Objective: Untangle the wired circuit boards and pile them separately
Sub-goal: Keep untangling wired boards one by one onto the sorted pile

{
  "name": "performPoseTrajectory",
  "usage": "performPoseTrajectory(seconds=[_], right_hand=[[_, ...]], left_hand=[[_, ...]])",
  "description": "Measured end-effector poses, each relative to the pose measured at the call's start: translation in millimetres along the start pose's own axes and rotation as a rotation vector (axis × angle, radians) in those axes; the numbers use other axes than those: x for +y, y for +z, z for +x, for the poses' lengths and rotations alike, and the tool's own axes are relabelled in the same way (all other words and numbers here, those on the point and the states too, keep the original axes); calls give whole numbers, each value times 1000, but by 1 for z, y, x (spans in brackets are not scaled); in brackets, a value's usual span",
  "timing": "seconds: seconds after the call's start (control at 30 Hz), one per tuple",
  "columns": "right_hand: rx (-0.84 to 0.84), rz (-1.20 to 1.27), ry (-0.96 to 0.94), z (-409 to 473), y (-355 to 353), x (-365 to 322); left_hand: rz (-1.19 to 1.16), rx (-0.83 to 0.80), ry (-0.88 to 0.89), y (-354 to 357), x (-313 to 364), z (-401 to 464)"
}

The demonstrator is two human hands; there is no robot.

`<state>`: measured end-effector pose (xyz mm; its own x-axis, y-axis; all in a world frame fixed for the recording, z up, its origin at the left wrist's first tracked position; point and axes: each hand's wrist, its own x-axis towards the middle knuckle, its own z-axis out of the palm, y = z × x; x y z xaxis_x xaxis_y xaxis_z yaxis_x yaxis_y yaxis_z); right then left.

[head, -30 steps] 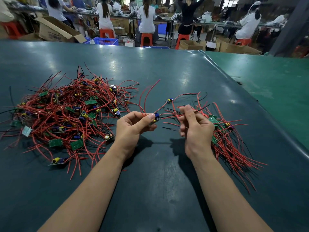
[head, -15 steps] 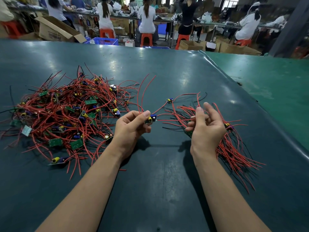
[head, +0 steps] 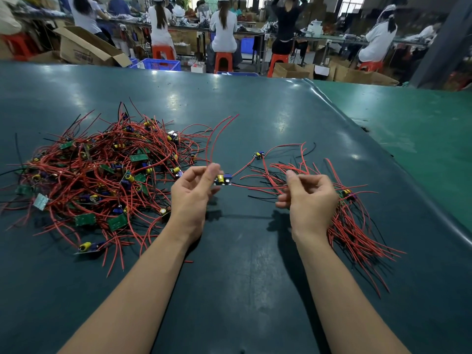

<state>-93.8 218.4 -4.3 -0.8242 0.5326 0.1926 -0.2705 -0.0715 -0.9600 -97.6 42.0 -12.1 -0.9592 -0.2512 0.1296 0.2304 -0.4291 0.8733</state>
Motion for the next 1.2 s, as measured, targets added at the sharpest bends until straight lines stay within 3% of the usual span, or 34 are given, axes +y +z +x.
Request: performPoseTrajectory(seconds=[0.13,0.23,0.33,0.43,0.53,0.7,0.87,1.03,1.2], right_hand=[[-367,-146,126,-14,5,1],[-518,-87,170,-18,5,-6],[-624,0,236,-21,5,-9],[-630,-109,124,-29,12,-4],[-642,-46,86,-30,14,-3],[-592,63,262,-24,11,-1],[-622,330,377,-19,15,-6],[-693,405,458,-19,12,-9],[-652,214,478,-20,13,-6]], left_hand=[[-296,15,-100,-4,14,1],[-326,37,-178,-4,21,0],[-214,-50,-202,3,23,-5],[123,-195,-249,14,14,-19],[381,-387,-139,21,0,-32],[357,-533,-182,18,1,-31],[235,-586,-359,13,7,-25],[219,-602,-382,8,11,-20],[117,-457,-373,15,6,-23]])
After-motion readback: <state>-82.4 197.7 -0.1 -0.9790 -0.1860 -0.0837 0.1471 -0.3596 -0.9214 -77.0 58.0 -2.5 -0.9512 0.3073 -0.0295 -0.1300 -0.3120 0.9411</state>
